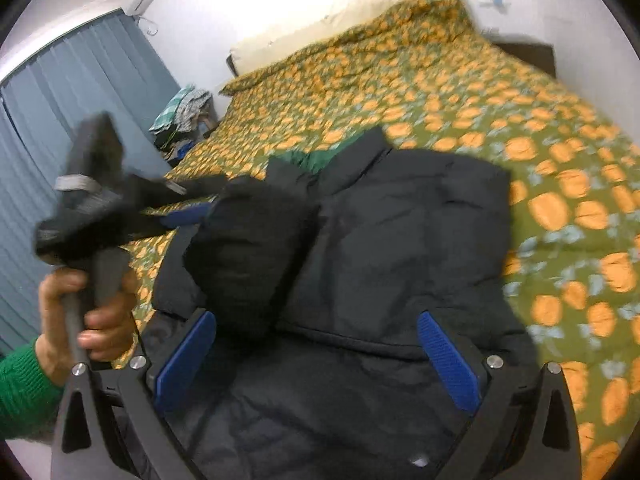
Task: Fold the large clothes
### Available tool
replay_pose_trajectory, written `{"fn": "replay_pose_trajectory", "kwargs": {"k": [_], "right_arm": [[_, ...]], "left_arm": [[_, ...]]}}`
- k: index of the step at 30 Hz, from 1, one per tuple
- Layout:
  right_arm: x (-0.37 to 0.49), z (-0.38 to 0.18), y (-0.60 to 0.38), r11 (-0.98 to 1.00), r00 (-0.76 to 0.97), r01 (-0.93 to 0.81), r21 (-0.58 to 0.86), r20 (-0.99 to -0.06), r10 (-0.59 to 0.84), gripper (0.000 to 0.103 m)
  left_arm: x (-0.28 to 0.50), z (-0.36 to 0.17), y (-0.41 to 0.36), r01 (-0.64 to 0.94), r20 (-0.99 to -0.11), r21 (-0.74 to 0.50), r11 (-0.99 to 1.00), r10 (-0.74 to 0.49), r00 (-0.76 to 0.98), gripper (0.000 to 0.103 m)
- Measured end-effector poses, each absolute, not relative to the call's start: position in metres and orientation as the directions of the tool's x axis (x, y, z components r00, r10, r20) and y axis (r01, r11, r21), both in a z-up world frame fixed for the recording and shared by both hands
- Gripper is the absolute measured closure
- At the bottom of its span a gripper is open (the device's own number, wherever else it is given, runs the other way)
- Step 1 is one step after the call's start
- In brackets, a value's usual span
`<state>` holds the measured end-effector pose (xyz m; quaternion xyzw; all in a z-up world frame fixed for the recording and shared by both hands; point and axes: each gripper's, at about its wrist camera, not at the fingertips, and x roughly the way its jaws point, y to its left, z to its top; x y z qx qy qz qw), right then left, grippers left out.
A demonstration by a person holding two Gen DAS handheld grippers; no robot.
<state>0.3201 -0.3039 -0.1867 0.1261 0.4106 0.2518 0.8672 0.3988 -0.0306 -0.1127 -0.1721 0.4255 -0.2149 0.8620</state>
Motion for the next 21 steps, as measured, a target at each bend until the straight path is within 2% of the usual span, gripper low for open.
{"fn": "replay_pose_trajectory", "kwargs": {"k": [5, 11, 14, 16, 18, 19, 21], "right_arm": [[0.331, -0.191, -0.273, 0.796, 0.484, -0.374, 0.475, -0.633, 0.605, 0.000], [0.329, -0.175, -0.252, 0.755, 0.456, -0.414, 0.508, -0.603, 0.655, 0.000], [0.336, -0.165, -0.226, 0.758, 0.449, -0.433, 0.488, -0.612, 0.651, 0.000], [0.337, -0.168, -0.194, 0.787, 0.441, -0.457, 0.414, -0.663, 0.605, 0.000], [0.338, -0.183, -0.156, 0.864, 0.479, -0.444, 0.236, -0.752, 0.452, 0.000], [0.341, -0.190, -0.146, 0.899, 0.524, -0.405, 0.164, -0.764, 0.375, 0.000], [0.350, -0.196, -0.146, 0.942, 0.605, -0.316, 0.112, -0.741, 0.291, 0.001]], "left_arm": [[0.371, -0.098, 0.016, 0.193, -0.672, -0.436, 0.879, -0.461, 0.580, 0.003], [0.312, -0.107, 0.077, 0.091, -0.719, -0.261, 0.961, -0.256, 0.646, 0.003], [0.289, -0.119, 0.102, 0.010, -0.734, -0.269, 0.963, -0.212, 0.645, 0.003], [0.279, -0.127, 0.114, -0.026, -0.742, -0.299, 0.954, -0.215, 0.635, 0.003], [0.272, -0.137, 0.125, -0.072, -0.754, -0.325, 0.943, -0.213, 0.622, 0.003], [0.269, -0.142, 0.131, -0.092, -0.758, -0.337, 0.937, -0.212, 0.616, 0.003], [0.262, -0.148, 0.140, -0.121, -0.763, -0.357, 0.926, -0.215, 0.610, 0.003]]}}
